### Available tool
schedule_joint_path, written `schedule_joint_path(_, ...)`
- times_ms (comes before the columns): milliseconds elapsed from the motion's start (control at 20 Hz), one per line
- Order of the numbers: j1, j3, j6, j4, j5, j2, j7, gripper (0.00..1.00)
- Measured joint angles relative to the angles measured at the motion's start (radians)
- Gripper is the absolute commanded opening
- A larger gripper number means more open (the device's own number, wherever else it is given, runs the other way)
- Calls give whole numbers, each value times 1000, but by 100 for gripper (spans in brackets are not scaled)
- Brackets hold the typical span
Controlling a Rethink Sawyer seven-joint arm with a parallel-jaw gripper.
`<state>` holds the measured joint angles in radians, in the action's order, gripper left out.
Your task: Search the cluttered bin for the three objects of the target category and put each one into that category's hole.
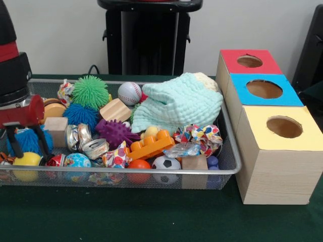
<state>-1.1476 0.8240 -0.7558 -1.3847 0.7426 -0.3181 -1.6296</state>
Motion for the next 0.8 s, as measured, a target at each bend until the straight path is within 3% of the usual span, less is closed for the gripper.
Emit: schedule_joint_path(800,19,0,0,61,23,39,54,100)
